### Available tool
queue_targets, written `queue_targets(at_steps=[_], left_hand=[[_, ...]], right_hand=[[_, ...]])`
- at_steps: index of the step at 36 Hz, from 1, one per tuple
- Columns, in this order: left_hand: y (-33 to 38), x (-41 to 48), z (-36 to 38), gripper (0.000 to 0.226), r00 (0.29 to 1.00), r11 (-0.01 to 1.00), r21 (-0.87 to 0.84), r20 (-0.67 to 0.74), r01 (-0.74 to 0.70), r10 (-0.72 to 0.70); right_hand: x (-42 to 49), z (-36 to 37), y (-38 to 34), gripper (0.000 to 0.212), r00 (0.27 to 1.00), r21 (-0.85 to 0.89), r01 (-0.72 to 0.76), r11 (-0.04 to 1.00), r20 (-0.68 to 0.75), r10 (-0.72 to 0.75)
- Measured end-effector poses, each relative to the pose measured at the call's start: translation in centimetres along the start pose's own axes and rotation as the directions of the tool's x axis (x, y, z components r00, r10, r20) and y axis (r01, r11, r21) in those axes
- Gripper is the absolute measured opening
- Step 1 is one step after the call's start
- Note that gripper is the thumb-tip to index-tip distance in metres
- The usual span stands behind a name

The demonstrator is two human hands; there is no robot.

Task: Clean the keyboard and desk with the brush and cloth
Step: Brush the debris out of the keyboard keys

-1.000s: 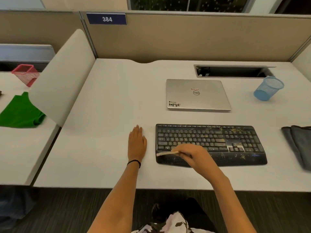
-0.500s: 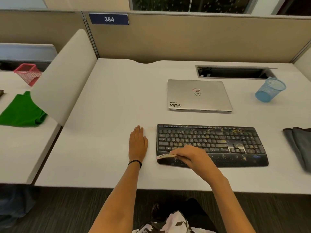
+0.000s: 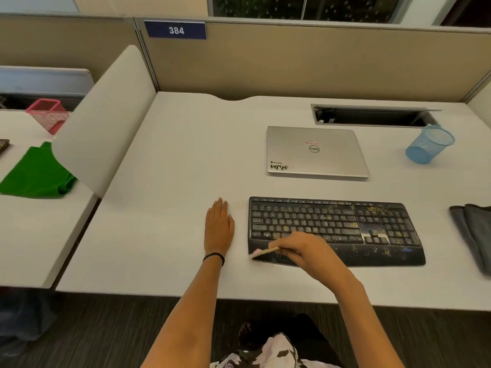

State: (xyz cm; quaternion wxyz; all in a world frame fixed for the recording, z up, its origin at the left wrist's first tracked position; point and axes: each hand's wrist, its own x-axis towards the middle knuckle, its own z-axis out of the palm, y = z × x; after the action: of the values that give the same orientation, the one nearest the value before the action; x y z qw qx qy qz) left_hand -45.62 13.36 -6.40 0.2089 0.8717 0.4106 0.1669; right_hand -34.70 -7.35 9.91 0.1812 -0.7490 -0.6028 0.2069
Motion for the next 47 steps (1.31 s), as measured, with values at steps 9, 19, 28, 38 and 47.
queue_targets(at_steps=[9, 19, 28, 38, 47], left_hand=[[0.0, 0.1, 0.1, 0.047, 1.000, 1.000, 0.005, 0.003, -0.001, 0.001], [-0.1, 0.0, 0.2, 0.047, 1.000, 1.000, -0.011, 0.002, 0.007, -0.007], [-0.1, 0.0, 0.2, 0.047, 1.000, 1.000, -0.015, 0.008, 0.025, -0.025], [-0.1, -0.1, 0.1, 0.047, 1.000, 1.000, -0.014, 0.008, 0.028, -0.028], [-0.1, 0.0, 0.1, 0.047, 1.000, 1.000, -0.009, 0.009, 0.024, -0.024]], right_hand=[[-0.8, -0.1, 0.8, 0.022, 0.995, 0.002, -0.042, 0.999, -0.087, 0.042], [-1.0, -1.0, 1.3, 0.023, 0.991, -0.095, -0.118, 0.989, 0.046, 0.123], [-0.8, -0.9, 1.6, 0.024, 0.995, -0.088, -0.096, 0.991, -0.005, 0.096], [-0.1, -0.6, 1.4, 0.023, 0.996, -0.064, -0.064, 0.996, -0.074, 0.059], [0.0, -1.0, 1.4, 0.022, 0.998, -0.069, -0.063, 0.996, 0.011, 0.064]])
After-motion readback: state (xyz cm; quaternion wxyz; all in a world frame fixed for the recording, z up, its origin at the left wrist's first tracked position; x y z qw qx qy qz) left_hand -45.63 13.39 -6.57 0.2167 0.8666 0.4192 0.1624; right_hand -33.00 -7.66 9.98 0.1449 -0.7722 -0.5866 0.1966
